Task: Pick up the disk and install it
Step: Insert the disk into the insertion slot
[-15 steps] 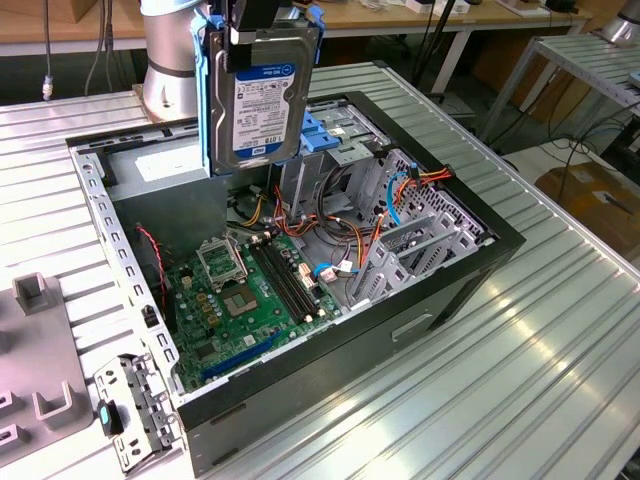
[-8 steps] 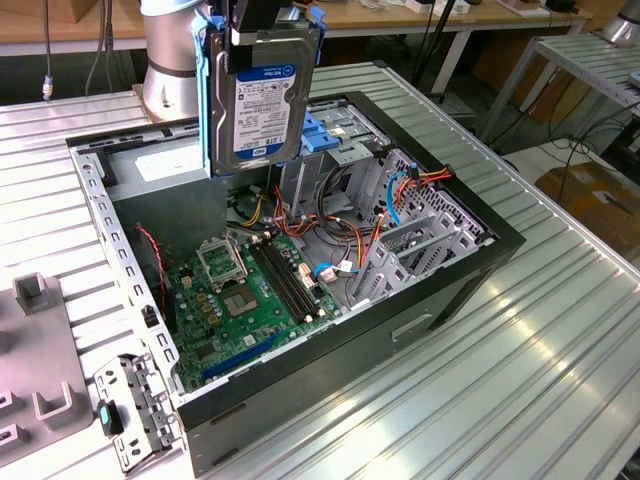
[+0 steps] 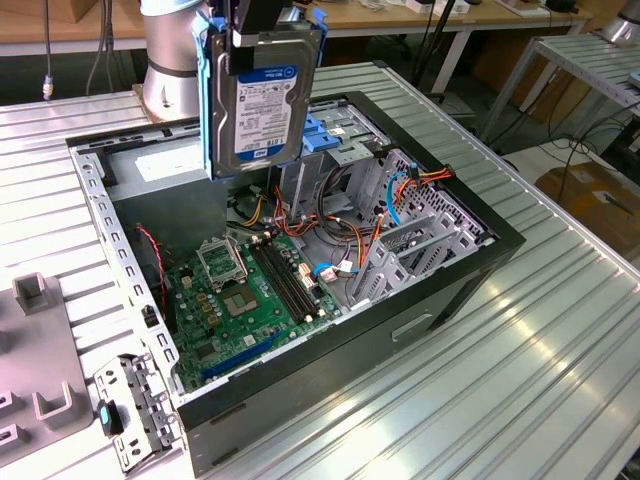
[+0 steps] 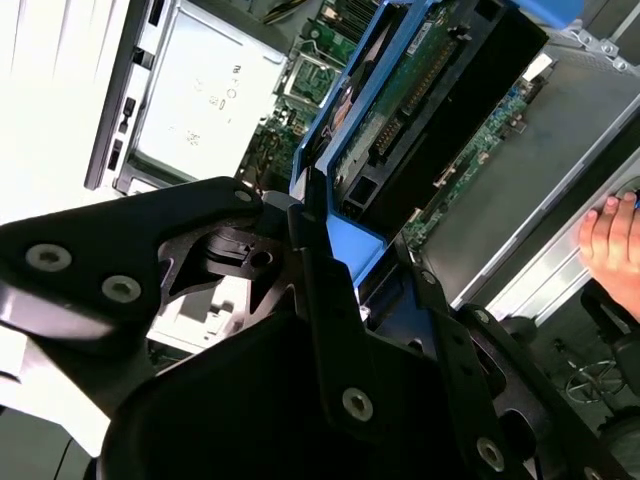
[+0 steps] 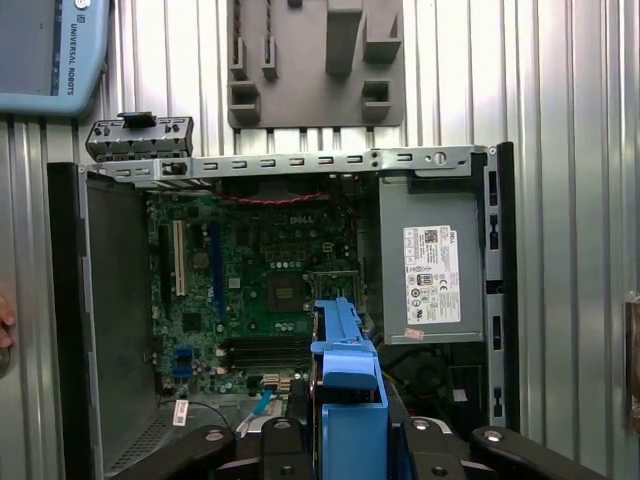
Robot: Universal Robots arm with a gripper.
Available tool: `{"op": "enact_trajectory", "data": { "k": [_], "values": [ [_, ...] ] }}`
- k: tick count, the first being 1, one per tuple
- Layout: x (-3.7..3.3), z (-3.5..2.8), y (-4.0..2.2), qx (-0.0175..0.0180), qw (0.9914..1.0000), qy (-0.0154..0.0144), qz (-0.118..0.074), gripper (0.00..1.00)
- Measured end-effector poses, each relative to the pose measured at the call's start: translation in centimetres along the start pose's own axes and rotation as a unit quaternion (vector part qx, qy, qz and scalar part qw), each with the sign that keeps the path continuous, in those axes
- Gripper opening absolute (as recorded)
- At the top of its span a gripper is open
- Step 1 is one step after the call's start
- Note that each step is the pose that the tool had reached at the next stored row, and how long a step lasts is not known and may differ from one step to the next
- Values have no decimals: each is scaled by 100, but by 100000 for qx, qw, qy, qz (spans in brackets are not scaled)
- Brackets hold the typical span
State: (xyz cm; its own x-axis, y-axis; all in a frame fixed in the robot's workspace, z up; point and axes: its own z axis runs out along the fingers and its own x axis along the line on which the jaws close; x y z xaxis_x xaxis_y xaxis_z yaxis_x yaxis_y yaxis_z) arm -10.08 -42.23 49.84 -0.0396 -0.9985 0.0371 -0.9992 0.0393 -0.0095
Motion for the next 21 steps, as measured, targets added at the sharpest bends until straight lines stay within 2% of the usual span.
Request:
{"op": "enact_trajectory", "data": {
  "k": [21],
  "values": [
    [71, 2, -3, -3, 100000, 6, 0, 36]
  ]
}}
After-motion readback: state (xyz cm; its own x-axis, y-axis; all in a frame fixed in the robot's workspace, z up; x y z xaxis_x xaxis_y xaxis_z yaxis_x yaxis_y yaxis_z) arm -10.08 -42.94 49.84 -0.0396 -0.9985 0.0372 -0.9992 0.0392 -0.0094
